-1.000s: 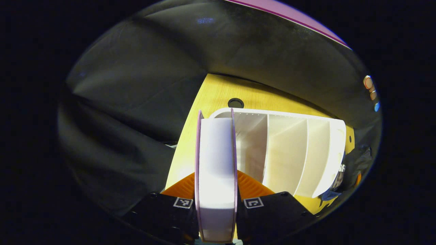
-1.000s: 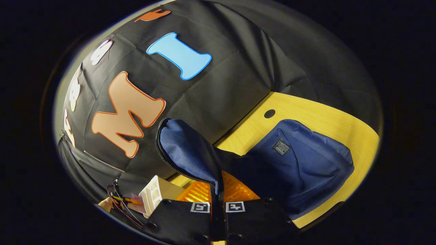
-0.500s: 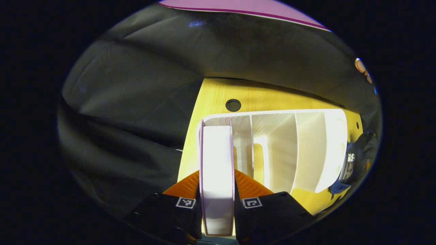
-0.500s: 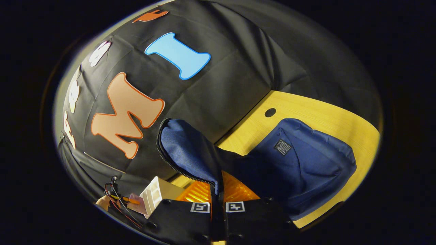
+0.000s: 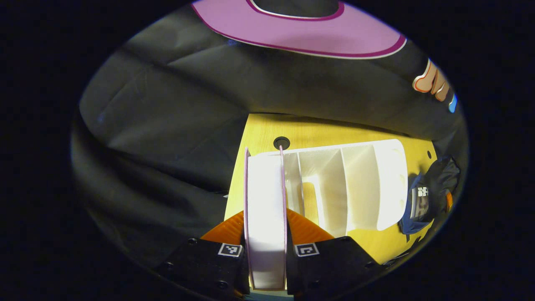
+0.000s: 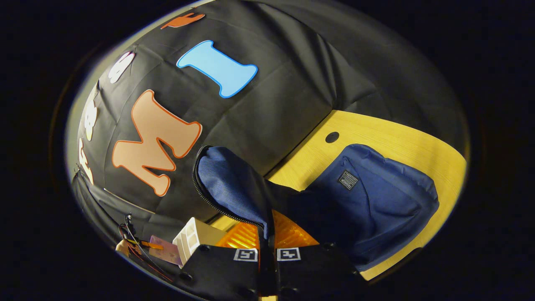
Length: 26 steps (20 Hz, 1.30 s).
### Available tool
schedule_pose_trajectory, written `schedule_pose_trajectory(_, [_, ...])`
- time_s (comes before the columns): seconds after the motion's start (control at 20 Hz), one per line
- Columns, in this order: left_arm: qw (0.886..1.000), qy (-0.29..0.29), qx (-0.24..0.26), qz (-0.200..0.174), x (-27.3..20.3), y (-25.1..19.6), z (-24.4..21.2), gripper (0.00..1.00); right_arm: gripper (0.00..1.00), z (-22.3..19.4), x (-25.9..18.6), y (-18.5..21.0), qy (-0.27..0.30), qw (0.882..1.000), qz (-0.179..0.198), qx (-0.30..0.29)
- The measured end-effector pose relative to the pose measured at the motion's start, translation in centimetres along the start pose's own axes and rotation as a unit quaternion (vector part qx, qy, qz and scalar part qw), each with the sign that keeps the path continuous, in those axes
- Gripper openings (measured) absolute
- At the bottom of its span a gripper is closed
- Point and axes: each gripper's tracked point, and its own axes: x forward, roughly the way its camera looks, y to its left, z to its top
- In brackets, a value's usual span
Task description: Open the schoolbag, grab two books from the bookshelf and put them into the schoolbag.
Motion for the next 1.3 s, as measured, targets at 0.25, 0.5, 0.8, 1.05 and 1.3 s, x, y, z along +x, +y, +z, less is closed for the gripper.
schedule_pose_trajectory(0.25, [0.999,-0.028,0.015,-0.007,-3.7,-0.3,0.5,0.3,0.03,0.0,-0.2,0.1,0.0,1.0,0.001,0.001])
schedule_pose_trajectory(0.5, [0.997,-0.066,0.032,-0.006,-7.6,-0.1,1.9,0.29,0.03,0.0,-0.3,0.2,-0.001,1.0,0.003,0.002])
schedule_pose_trajectory(0.8, [0.995,-0.096,0.033,-0.023,-11.0,-1.3,2.4,0.31,0.03,0.1,-0.5,0.1,-0.003,1.0,0.007,0.008])
schedule_pose_trajectory(1.05, [0.988,-0.116,-0.01,-0.102,-12.8,-5.1,2.4,0.29,0.03,0.1,-0.7,0.1,-0.003,1.0,0.007,0.009])
schedule_pose_trajectory(1.3, [0.974,-0.118,-0.056,-0.184,-13.3,-9.3,2.1,0.29,0.03,0.0,-0.8,0.1,-0.002,1.0,0.005,0.007])
